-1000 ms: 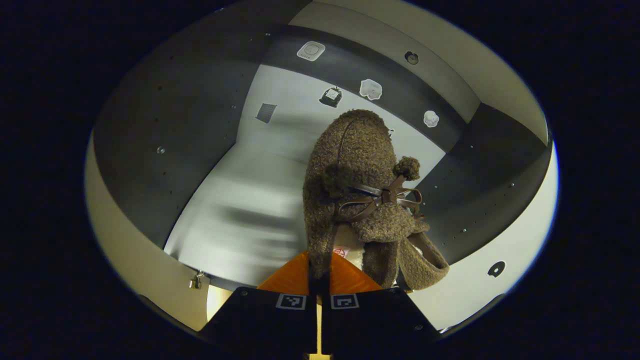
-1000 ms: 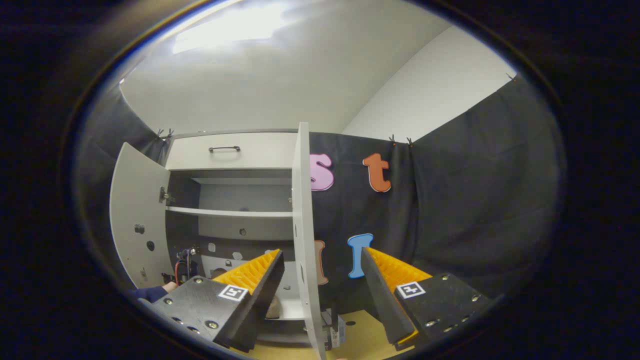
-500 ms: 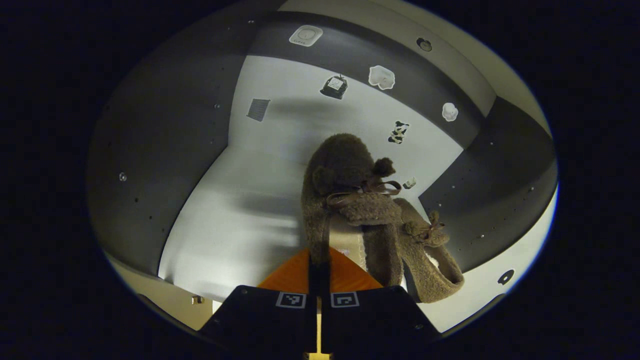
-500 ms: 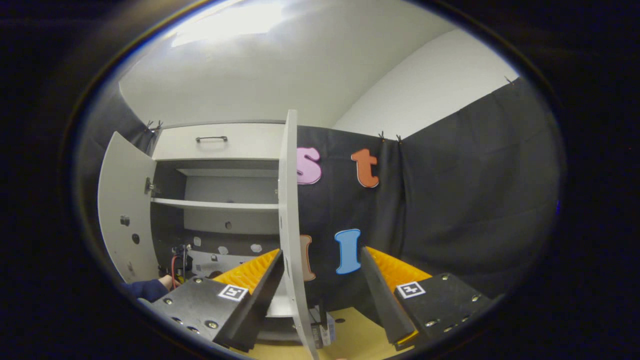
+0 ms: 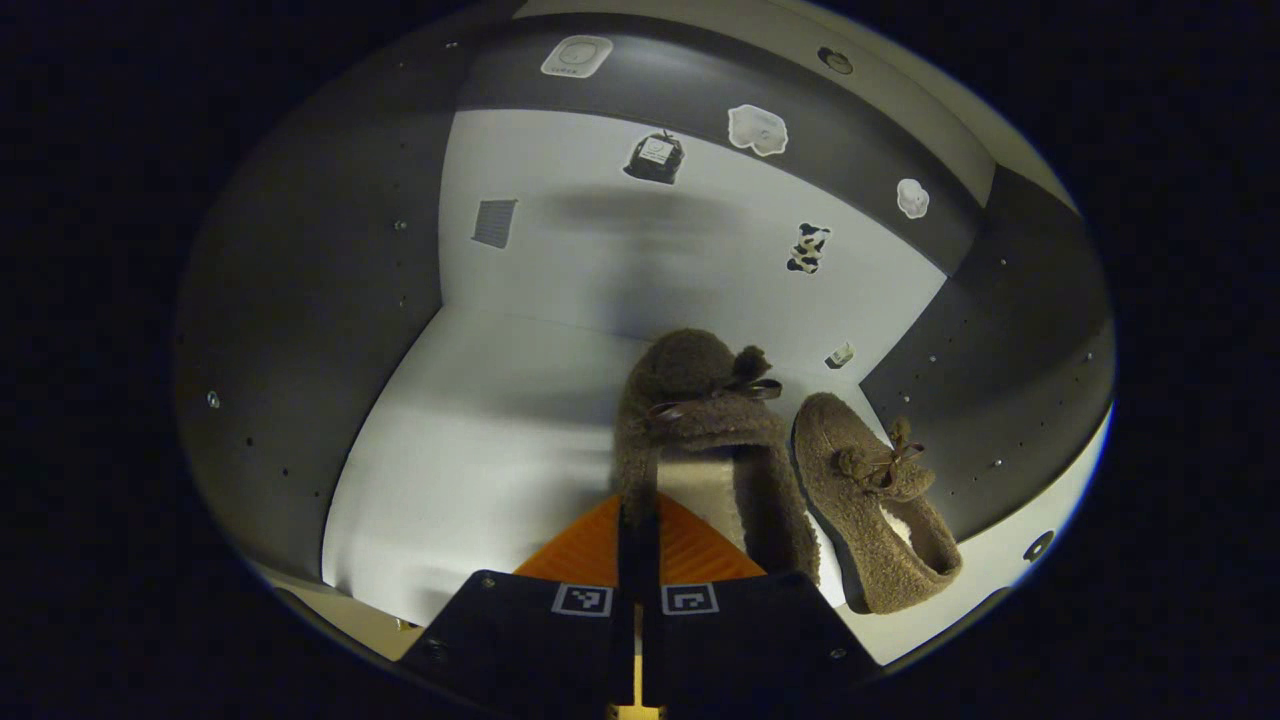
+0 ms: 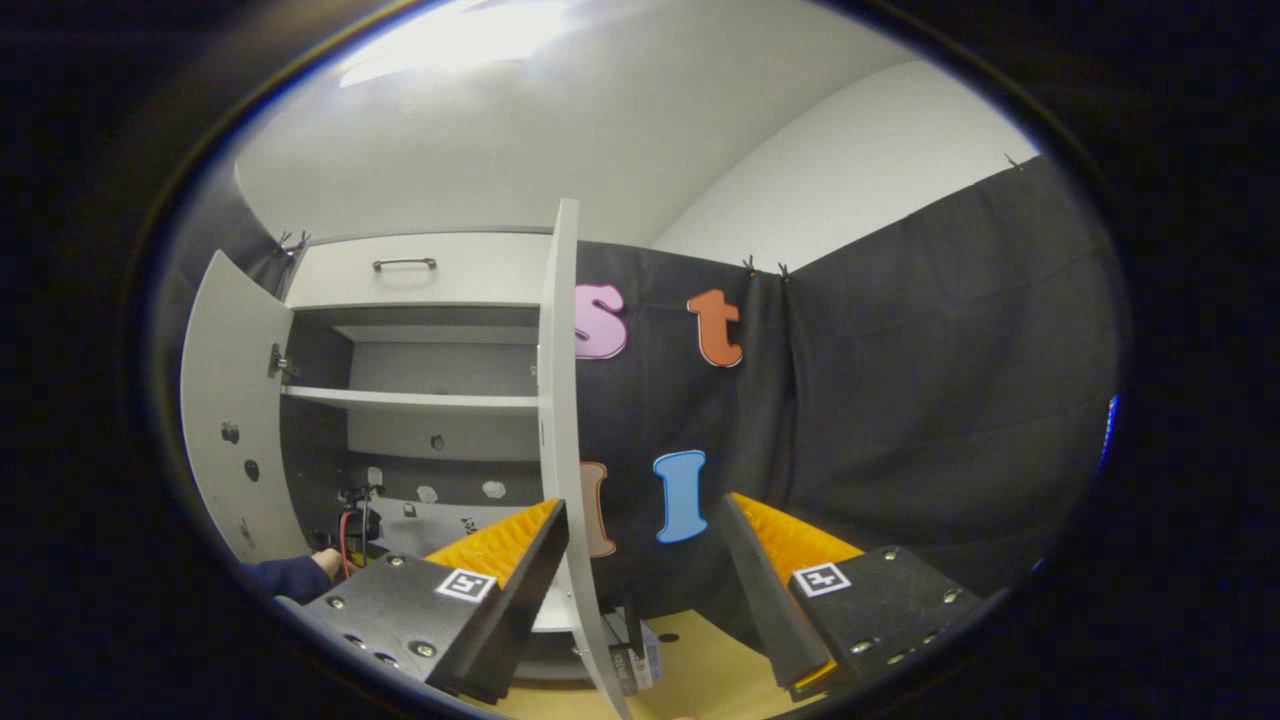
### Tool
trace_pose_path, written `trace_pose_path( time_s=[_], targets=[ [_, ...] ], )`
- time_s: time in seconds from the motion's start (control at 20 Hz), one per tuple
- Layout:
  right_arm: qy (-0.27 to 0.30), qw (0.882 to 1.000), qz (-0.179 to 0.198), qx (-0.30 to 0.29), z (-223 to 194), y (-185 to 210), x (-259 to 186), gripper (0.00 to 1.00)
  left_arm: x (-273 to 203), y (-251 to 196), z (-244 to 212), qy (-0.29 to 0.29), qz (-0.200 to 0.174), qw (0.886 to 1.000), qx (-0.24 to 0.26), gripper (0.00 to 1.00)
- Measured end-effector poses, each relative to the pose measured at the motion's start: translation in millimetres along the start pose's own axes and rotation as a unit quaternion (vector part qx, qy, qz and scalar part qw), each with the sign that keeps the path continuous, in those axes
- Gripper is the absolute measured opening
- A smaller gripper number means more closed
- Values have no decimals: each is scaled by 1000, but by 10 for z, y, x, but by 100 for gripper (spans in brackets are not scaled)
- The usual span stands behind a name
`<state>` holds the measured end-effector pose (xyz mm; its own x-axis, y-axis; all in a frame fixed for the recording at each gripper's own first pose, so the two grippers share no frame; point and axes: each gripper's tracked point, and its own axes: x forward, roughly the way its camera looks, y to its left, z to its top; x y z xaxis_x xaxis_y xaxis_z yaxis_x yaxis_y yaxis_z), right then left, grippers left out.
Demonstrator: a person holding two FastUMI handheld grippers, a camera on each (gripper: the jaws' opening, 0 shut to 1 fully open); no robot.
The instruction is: Grab one shoe with the right hand and put it into the shoe cabinet, grab the other shoe with the left hand and put it into the shoe cabinet; then close the right door with the right hand and the left door with the left hand.
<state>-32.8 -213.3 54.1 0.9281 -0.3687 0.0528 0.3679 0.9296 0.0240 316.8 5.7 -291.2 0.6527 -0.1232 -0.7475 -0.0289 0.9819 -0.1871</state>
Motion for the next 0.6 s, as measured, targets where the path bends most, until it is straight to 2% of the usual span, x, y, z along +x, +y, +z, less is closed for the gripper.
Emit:
trace_pose_path(
  time_s=[0.2,0.4,0.5,0.55,0.6],
  targets=[
    [3,1000,-4,5,-34,-45,25,92,3,-6,-6,-1,13,1000,11,4],
    [10,1000,-4,6,-97,-67,34,93,33,1,-22,-11,12,1000,-2,12],
    [12,1000,-5,5,-113,-95,33,93,35,19,-35,-8,17,1000,-1,24],
    [14,1000,-7,4,-126,-124,28,93,39,71,-18,-10,28,1000,6,27],
    [16,1000,-8,3,-139,-145,26,93,31,102,-20,-8,34,999,13,50]
  ],
)
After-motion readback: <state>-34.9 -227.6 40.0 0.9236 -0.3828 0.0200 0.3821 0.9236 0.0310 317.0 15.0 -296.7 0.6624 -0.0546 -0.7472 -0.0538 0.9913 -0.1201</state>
